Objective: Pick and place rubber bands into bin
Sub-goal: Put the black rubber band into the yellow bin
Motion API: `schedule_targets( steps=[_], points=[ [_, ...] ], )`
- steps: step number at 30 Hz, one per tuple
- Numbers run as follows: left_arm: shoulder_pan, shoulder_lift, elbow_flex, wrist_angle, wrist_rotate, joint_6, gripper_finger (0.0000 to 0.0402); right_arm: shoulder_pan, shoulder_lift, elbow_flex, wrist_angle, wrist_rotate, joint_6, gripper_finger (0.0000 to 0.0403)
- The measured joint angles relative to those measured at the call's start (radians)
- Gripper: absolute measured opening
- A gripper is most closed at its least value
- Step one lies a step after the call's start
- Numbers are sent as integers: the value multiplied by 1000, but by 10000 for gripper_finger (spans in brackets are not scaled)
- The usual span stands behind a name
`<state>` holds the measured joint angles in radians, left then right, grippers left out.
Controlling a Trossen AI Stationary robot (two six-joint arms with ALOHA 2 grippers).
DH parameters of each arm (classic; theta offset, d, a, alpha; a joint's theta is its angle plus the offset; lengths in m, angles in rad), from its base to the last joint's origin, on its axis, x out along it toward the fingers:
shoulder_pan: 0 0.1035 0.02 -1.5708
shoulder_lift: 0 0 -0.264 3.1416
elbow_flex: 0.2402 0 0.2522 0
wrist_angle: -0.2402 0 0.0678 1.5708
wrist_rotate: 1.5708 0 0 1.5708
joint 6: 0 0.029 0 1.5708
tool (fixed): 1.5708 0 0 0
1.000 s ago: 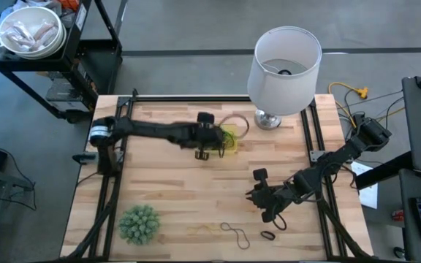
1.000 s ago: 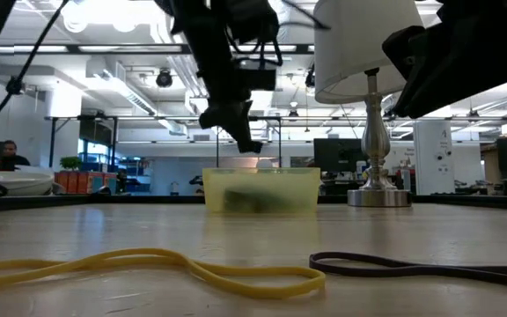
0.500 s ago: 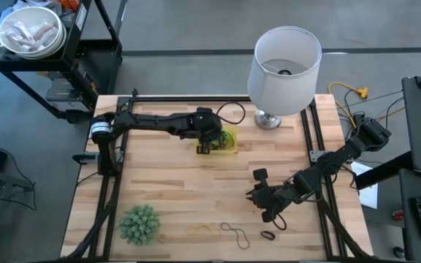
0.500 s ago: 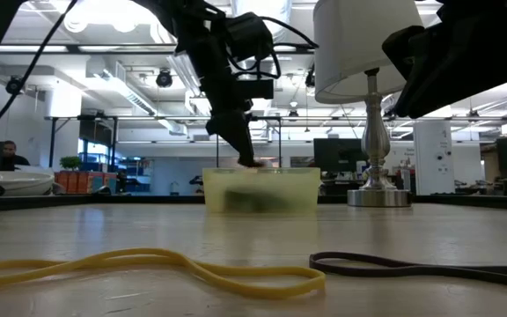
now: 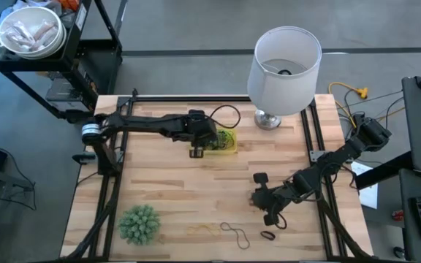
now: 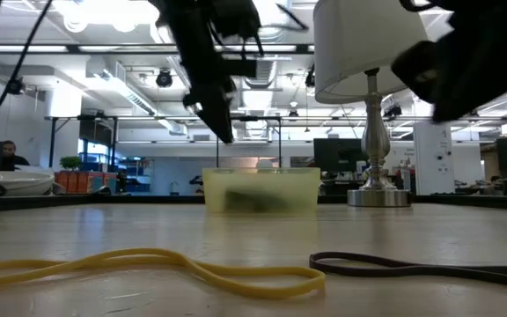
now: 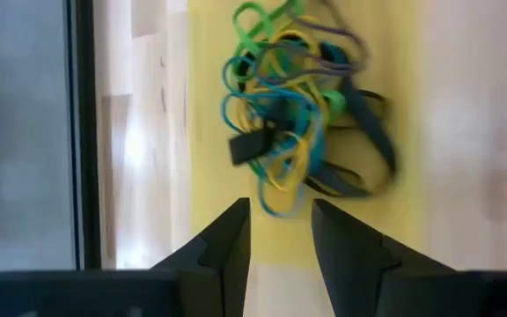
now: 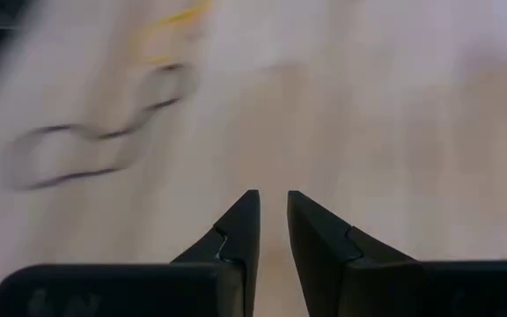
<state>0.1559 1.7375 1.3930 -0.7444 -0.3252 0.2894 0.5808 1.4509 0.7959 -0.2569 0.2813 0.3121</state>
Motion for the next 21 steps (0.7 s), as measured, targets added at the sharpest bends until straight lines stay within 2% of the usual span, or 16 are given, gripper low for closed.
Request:
schedule_targets(
  steps=[2, 4, 9, 13, 17, 21],
  points=[
    [-33, -48, -16, -17, 0, -22, 107, 1, 0, 1, 1, -142, 68, 57],
    [-73, -105, -43, -11, 1, -31, 107, 11, 0, 5, 1, -221, 148, 57],
    [-188, -259, -158, 73, 3, -49, 107, 73, 5, 14, -10, -227, 233, 57],
    [-281, -392, -320, 224, 3, -49, 107, 123, 6, 27, -31, -221, 311, 57],
    [-362, -522, -499, 405, 3, -48, 107, 159, 13, 29, -40, -155, 353, 57],
    [-417, -633, -654, 560, -4, -48, 107, 170, 13, 29, -41, -132, 423, 57]
  ],
)
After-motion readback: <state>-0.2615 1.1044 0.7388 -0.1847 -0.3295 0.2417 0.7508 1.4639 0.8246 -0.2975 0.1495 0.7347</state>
